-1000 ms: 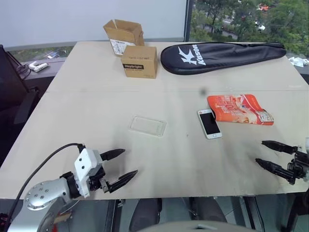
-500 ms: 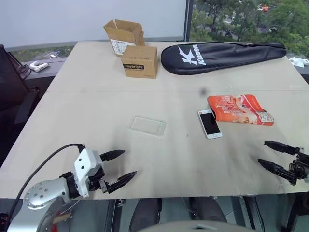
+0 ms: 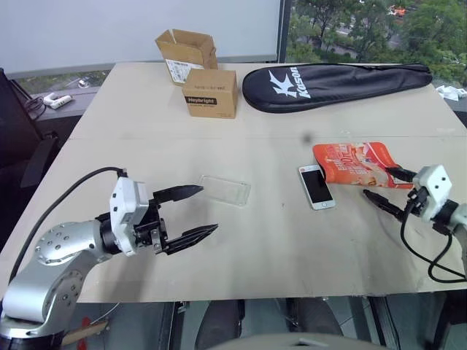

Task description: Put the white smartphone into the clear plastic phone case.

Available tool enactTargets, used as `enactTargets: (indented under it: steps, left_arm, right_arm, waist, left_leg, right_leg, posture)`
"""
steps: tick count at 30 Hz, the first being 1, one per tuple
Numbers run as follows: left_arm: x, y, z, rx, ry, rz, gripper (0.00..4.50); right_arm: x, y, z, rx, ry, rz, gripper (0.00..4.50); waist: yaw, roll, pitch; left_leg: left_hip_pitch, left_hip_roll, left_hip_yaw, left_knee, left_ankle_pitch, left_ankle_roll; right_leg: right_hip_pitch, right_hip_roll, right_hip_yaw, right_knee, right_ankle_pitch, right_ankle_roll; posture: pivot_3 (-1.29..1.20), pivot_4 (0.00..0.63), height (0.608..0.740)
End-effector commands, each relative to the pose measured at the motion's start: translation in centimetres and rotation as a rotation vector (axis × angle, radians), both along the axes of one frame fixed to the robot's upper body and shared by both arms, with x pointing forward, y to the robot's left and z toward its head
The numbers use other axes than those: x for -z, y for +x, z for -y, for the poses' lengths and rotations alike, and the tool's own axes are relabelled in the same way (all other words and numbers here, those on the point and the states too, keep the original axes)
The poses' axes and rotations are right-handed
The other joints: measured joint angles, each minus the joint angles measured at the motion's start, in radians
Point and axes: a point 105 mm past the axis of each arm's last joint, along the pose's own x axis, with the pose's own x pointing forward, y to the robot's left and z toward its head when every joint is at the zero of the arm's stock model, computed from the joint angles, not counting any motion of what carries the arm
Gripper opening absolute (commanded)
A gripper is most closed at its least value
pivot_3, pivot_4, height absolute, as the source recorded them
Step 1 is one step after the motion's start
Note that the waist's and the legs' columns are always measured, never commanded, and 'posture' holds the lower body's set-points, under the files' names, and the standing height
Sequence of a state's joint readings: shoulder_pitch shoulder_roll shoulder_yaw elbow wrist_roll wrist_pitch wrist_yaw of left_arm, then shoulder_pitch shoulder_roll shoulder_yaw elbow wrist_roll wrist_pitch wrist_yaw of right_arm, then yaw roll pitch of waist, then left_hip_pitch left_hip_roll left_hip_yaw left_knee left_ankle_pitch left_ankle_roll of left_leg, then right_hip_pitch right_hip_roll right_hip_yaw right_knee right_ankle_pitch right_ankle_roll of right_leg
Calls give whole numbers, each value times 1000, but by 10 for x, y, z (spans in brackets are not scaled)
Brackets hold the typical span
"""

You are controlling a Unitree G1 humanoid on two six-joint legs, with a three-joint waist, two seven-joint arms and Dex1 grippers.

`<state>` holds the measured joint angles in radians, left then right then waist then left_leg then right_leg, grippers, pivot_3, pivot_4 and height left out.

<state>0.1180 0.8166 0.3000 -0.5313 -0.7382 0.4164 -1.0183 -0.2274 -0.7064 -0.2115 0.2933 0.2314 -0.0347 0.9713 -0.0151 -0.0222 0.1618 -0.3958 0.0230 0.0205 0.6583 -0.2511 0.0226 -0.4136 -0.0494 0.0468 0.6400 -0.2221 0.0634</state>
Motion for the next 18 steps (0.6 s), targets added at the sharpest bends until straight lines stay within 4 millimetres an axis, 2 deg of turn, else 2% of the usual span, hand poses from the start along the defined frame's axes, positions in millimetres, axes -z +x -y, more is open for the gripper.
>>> enactTargets:
  steps: [1,6,7,10,12,17,18]
  left_arm:
    - [-9,-4,15,65,10,23,4477]
    - [-8,0,18,47,40,29,4477]
    - [-9,0,18,41,43,32,4496]
    - [-11,1,18,18,49,38,4500]
    - [-12,1,18,7,53,42,4500]
    - [-11,1,19,-7,51,44,4500]
    - [-11,2,21,-9,49,48,4500]
  right_arm:
    - [-3,17,1,2,-56,-8,4500]
    - [5,38,9,53,-111,-107,4500]
    - [5,39,12,66,-114,-122,4254]
    - [2,44,20,101,-100,-147,3330]
    - [0,46,21,108,-95,-148,2268]
    - [-15,53,27,155,-65,-93,204]
    - [-25,59,34,213,-45,-52,91]
  waist:
    - [0,1,0]
    - [-3,1,1]
    - [-3,1,1]
    - [1,1,1]
    - [1,1,1]
    - [0,1,1]
    - [-1,1,1]
  left_leg:
    - [-1,0,0,0,0,0]
    - [0,0,0,0,0,0]
    - [0,0,0,0,0,0]
    - [0,0,0,0,0,0]
    - [0,0,0,1,0,0]
    - [0,0,0,1,0,0]
    - [0,0,0,1,0,0]
  right_leg:
    - [0,0,0,0,1,1]
    - [0,0,0,0,1,1]
    - [0,0,0,0,-1,-2]
    - [0,0,0,0,-1,-2]
    - [0,0,0,0,-1,-2]
    - [1,0,0,0,-1,-2]
    - [0,0,0,0,-1,-2]
  posture:
    - [0,150,740]
    - [0,150,740]
    - [0,150,740]
    - [0,150,740]
    - [0,150,740]
    - [0,150,740]
    - [0,150,740]
